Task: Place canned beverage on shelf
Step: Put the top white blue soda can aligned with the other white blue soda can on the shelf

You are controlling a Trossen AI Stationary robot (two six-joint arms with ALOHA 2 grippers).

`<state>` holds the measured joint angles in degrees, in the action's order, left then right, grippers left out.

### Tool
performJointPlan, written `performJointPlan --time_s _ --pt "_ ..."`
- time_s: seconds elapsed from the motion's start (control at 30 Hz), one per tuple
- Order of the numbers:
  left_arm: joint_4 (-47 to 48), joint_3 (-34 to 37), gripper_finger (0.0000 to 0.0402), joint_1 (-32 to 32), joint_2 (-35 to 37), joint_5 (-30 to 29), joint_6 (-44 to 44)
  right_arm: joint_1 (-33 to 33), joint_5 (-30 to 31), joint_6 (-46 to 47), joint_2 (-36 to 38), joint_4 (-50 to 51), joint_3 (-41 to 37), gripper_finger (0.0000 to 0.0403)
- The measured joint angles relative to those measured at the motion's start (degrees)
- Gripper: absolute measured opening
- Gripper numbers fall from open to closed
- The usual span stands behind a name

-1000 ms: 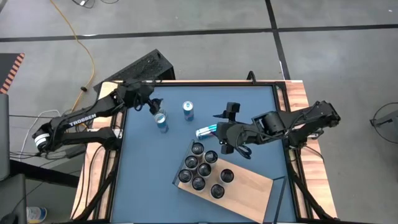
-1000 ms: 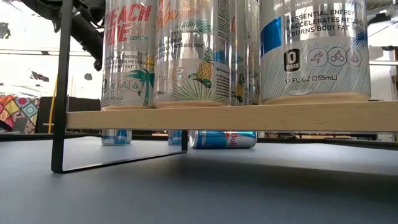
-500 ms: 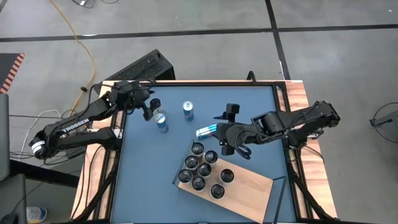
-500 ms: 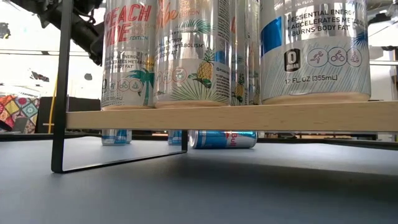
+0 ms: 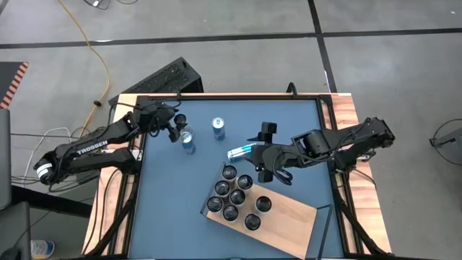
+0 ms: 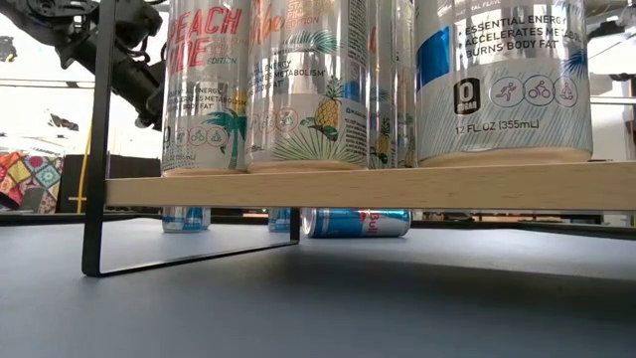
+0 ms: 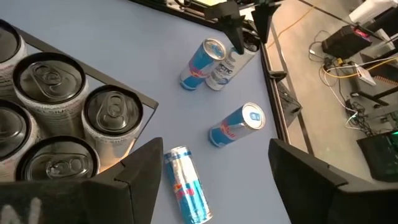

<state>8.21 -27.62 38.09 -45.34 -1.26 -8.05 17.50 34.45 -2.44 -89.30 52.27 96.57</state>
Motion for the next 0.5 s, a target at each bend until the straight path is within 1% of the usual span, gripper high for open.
performJointPlan --time_s 0.2,0.3,0.4,0.5 --pt "-1.9 1.8 0.0348 0.0 -0.3 -0.7 1.2 0.0 -0.1 0.0 0.0 0.0 0.0 0.0282" --pt "-1.4 2.6 0.0343 0.0 -0.4 -0.6 1.7 0.1 -0.1 0.0 0.0 0.0 0.0 0.0282" --pt "-1.4 2.6 0.0323 -0.3 -0.4 -0.8 2.2 0.1 -0.1 -0.6 0.0 0.0 0.0 0.0282" --pt "-2.2 2.6 0.0286 -0.8 -0.4 -0.7 2.0 0.1 -0.1 -0.6 0.0 0.0 0.0 0.0282"
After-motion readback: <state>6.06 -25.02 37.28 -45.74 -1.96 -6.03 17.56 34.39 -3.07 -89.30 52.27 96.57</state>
